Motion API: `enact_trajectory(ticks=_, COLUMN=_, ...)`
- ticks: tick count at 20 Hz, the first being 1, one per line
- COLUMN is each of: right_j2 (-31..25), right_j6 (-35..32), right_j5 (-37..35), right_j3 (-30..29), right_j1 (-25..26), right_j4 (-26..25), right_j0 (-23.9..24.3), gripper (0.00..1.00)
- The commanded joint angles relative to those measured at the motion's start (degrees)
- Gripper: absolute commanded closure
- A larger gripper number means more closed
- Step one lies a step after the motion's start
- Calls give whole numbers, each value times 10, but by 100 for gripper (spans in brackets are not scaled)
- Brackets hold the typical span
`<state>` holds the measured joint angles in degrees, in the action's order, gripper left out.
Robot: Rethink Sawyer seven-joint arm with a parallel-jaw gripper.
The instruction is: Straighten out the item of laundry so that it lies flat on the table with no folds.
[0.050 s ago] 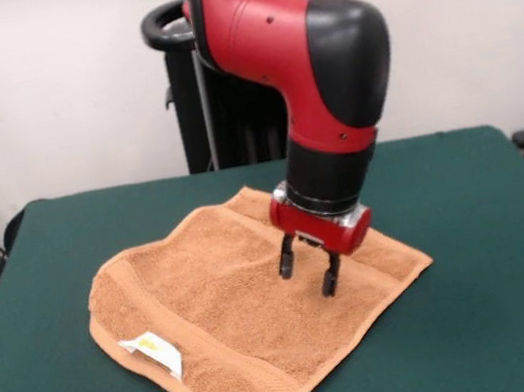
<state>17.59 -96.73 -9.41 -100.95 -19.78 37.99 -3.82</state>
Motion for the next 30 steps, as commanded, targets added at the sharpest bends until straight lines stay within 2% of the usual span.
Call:
enact_trajectory(ticks=1, right_j2=-81, right_j6=-76, right_j5=12, right_j3=39, right_j1=35, right_j4=-30, right_j0=37, gripper=0)
enact_trajectory(ticks=8, right_j2=-122, right_j6=-64, right_j5=29, right_j3=33, right_j1=27, right_j4=-64, right_j0=79, gripper=0)
enact_trajectory(ticks=12, right_j2=-90, right_j6=-75, right_j5=20, right_j3=50, right_j1=45, right_j4=-74, right_j0=60, gripper=0)
enact_trajectory(ticks=15, right_j2=-100, right_j6=-91, right_j5=48, right_j3=54, right_j1=67, right_j4=-75, right_j0=59, gripper=0)
enact_trajectory(ticks=20, right_j2=-85, right_j6=-100, right_j5=28, right_j3=65, right_j1=73, right_j4=-71, right_j0=44, gripper=0)
enact_trajectory(ticks=25, right_j2=-57, right_j6=-103, right_j5=2, right_j3=101, right_j1=103, right_j4=-59, right_j0=21, gripper=0)
enact_trajectory(ticks=30, right_j2=-51, right_j6=-102, right_j5=-6, right_j3=112, right_j1=107, right_j4=-59, right_j0=18, gripper=0)
